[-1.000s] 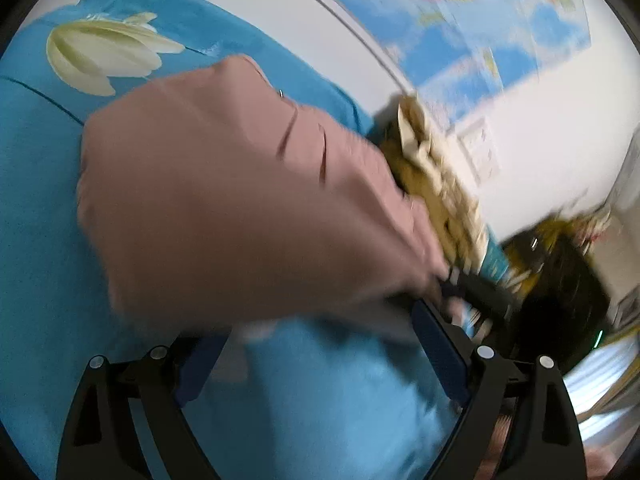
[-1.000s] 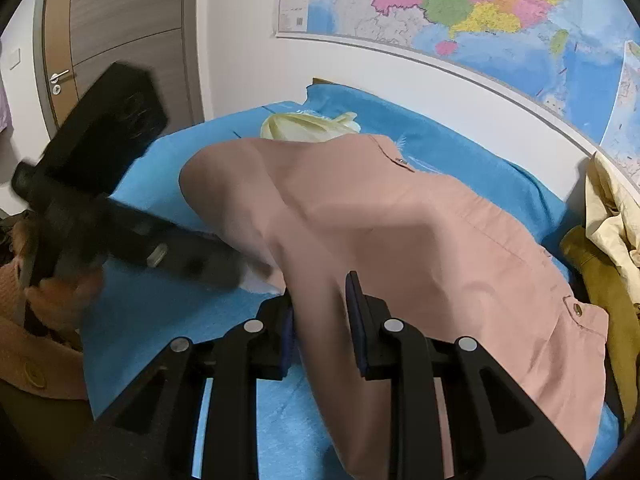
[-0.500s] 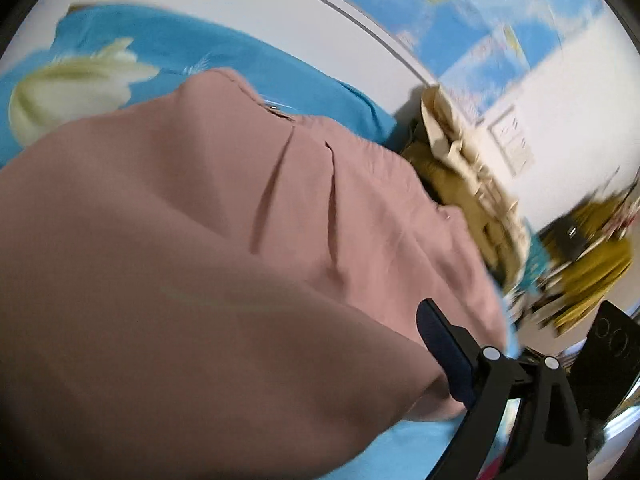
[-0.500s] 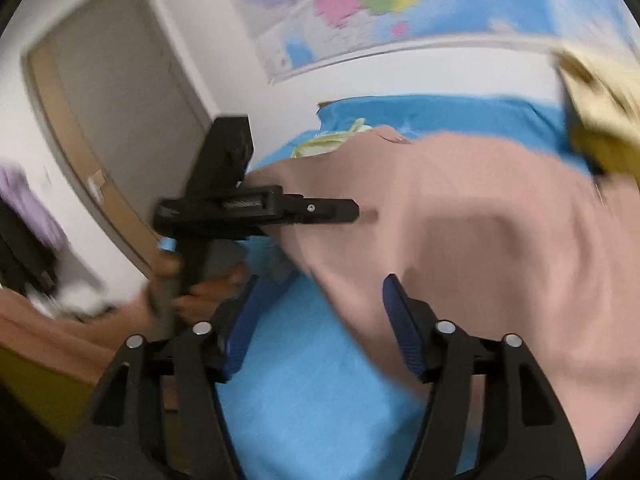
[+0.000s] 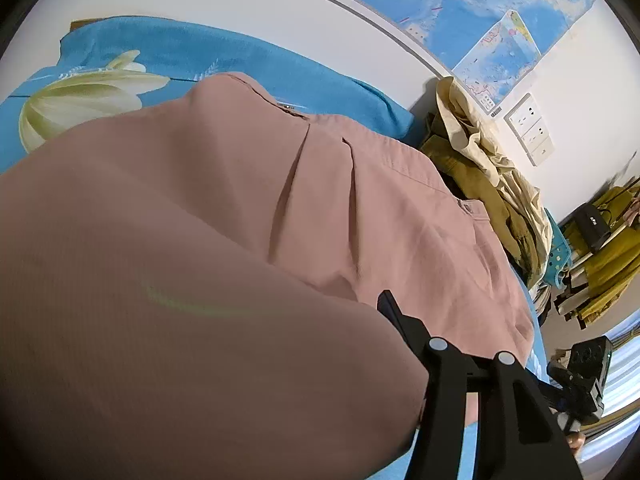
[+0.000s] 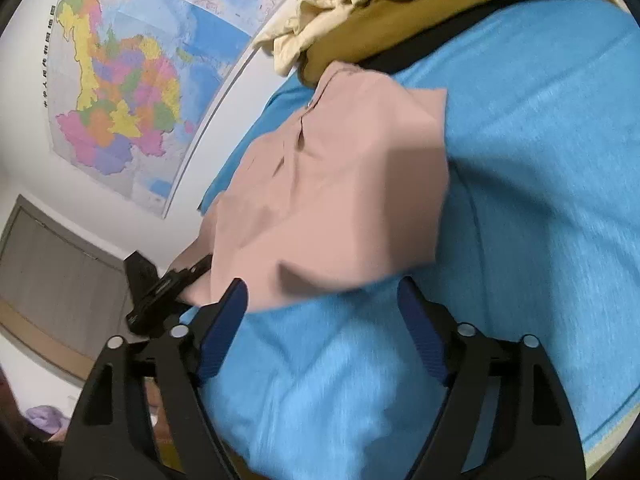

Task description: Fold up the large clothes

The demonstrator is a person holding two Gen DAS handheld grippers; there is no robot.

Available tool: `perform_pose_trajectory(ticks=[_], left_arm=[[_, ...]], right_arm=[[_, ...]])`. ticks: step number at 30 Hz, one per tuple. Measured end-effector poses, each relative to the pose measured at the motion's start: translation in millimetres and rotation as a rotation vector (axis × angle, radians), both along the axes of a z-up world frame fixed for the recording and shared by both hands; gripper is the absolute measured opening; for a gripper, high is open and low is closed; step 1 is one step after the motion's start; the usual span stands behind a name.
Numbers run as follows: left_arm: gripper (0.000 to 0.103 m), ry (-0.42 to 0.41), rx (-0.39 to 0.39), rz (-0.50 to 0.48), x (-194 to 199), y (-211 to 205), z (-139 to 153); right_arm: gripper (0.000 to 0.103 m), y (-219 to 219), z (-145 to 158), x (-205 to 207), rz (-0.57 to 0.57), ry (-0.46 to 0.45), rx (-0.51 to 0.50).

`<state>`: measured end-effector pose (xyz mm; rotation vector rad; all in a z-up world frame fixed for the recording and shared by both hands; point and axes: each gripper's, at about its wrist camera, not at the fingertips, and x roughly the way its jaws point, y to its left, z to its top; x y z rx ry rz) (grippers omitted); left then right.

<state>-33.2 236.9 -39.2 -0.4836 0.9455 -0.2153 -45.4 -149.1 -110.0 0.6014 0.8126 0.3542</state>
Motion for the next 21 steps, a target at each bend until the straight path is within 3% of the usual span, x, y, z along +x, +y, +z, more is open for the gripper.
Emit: perform_pose_trajectory(ticks=[2,3,6,7,11,15,16,19,20,21], left_arm=[[0.055,0.005,-0.017,-0.002,1,2,0],[0.061,0.006,-0.030,-0.005,2,2,-1],[0.089,-0.008,-0.100,-0.054,6,-1,0],[0.091,-0.012,-0.096,-0.065,8,-3,0],[0.092,0.002,-0.041,-0.063,15,-12,4],[0.096,-0.025,-0.070,-0.027,20,-8,2],[0.096,-0.031,-0.065,-0.014,20,-10,1],[0.096,-0.029,0.014,0.011,21,-22,3],[0.095,-0.019,0.036,0.017,23,-25,3],[0.089,-0.011,0.052,0.035,24,-26,4]], right_arm=[[0.082,7,-2,7,-0.032,-0.005,-0.053],[0.084,14,-2,12,-0.048,-0.015,-0.085],[0.088,26,-4,28,-0.066,-0.031,-0.109],[0.088,27,-4,32,-0.065,-0.034,-0.102],[0.086,30,-4,49,-0.063,-0.059,-0.063],[0.083,29,-4,64,-0.051,-0.067,-0.035],[0.087,31,-4,67,-0.039,-0.072,-0.040],[0.088,42,-3,76,-0.026,-0.073,-0.088],[0.086,44,-4,78,-0.029,-0.071,-0.111],[0.071,46,-5,79,-0.036,-0.064,-0.128]])
